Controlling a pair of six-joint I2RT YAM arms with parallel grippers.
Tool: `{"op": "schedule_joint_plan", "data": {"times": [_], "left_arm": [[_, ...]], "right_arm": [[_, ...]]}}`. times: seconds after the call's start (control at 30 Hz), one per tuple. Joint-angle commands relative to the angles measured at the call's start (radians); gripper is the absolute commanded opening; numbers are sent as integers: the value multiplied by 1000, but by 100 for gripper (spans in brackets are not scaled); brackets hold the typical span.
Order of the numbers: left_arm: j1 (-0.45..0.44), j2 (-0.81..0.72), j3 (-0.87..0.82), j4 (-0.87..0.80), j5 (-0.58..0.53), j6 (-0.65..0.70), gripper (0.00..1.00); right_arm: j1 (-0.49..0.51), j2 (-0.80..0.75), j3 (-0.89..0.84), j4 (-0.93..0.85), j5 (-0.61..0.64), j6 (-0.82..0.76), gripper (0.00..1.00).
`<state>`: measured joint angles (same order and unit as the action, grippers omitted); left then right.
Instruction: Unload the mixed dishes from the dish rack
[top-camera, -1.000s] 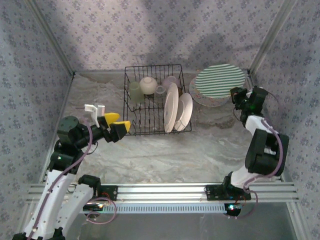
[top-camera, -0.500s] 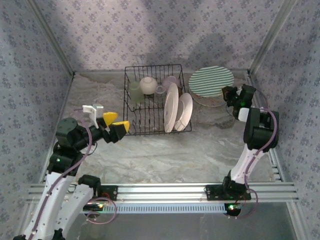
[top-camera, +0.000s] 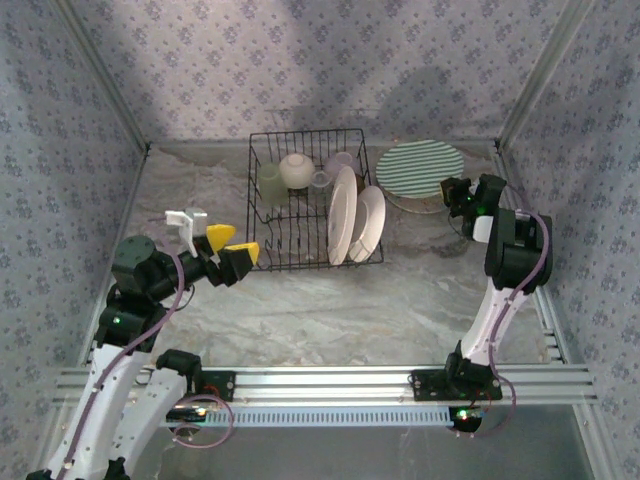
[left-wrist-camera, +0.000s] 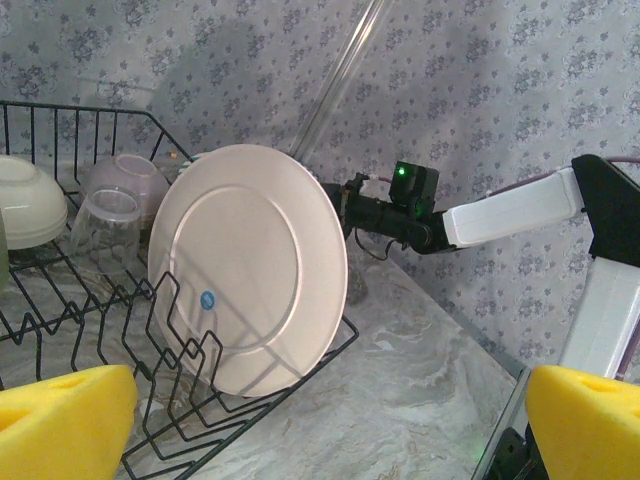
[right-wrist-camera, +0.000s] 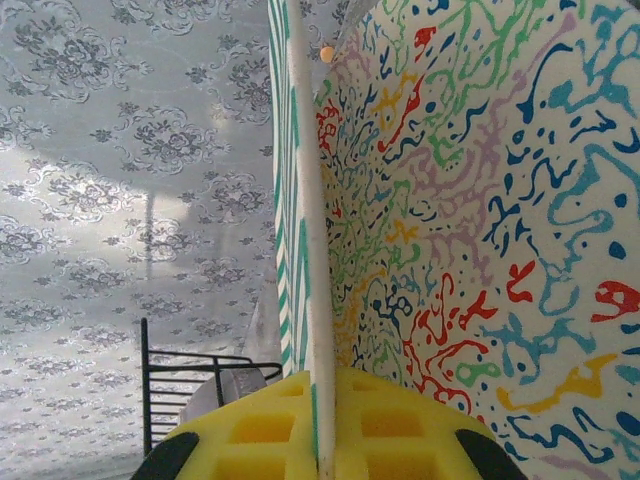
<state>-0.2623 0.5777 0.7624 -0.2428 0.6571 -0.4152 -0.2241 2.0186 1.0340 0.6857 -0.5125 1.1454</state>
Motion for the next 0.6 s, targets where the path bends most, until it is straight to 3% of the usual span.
{"op": "schedule_joint_plan", "data": {"times": [0.0, 0.57], "left_arm": [[-3, -6, -8, 13, 15, 16, 99], [-3, -7, -5, 5, 22, 13, 99]], "right_arm": [[3, 7, 45, 72, -20, 17, 0], [-11, 48, 51, 43, -27, 37, 0]]}}
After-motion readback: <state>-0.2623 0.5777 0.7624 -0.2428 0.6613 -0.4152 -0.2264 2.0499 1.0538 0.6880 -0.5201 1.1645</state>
